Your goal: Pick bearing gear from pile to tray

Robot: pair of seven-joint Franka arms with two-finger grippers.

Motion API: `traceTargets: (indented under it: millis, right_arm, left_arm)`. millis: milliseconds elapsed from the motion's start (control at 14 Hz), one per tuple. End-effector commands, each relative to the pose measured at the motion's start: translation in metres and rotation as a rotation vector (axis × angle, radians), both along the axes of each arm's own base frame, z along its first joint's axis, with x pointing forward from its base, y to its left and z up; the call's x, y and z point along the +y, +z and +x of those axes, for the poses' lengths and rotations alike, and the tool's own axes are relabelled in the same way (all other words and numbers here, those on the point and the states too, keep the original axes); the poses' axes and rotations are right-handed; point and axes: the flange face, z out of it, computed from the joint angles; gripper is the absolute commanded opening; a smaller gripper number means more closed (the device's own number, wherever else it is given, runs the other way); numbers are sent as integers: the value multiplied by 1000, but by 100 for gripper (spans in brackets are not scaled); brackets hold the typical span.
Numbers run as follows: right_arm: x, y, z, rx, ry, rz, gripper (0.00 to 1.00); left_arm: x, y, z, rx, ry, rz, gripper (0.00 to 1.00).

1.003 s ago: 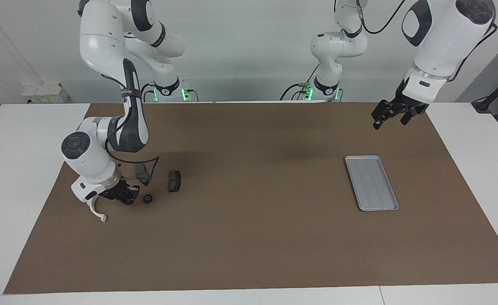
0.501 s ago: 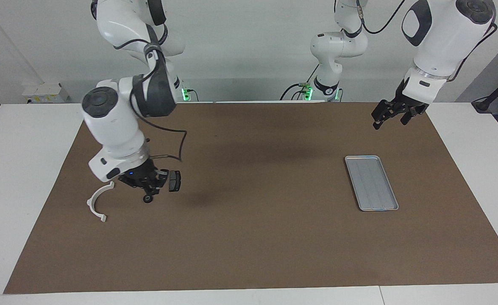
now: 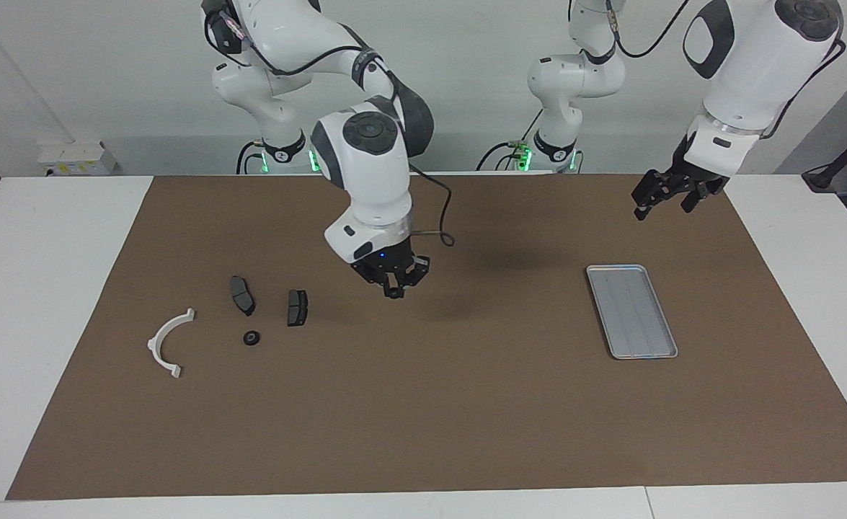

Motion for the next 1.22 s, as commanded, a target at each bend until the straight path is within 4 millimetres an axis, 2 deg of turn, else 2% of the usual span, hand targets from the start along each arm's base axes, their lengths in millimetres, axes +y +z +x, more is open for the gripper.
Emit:
traceTargets:
  millis: [0, 72, 215, 286, 430, 859, 1146]
  right_arm:
    - [16, -38, -16, 22, 4, 9, 0]
    - [29, -54, -27, 41, 24, -1, 0]
    - [41, -85, -44, 63, 44, -3, 0]
    - [43, -95, -48, 74, 37, 9, 0]
    - [64, -110, -67, 99, 51, 30, 0]
    - [62, -156, -86, 93, 50, 30, 0]
    - [68, -168, -90, 81, 58, 37, 0]
  left_arm:
    - [2, 4, -7, 5, -3, 13, 100]
    - [2, 5, -7, 2, -1, 12, 100]
    - [2, 5, -7, 3, -3, 13, 100]
    - [2, 5, -7, 3, -3, 13, 100]
    - [2, 5, -7, 3, -3, 13, 100]
    - [2, 5, -7, 3, -1, 13, 100]
    - [0, 4, -7, 5, -4, 13, 100]
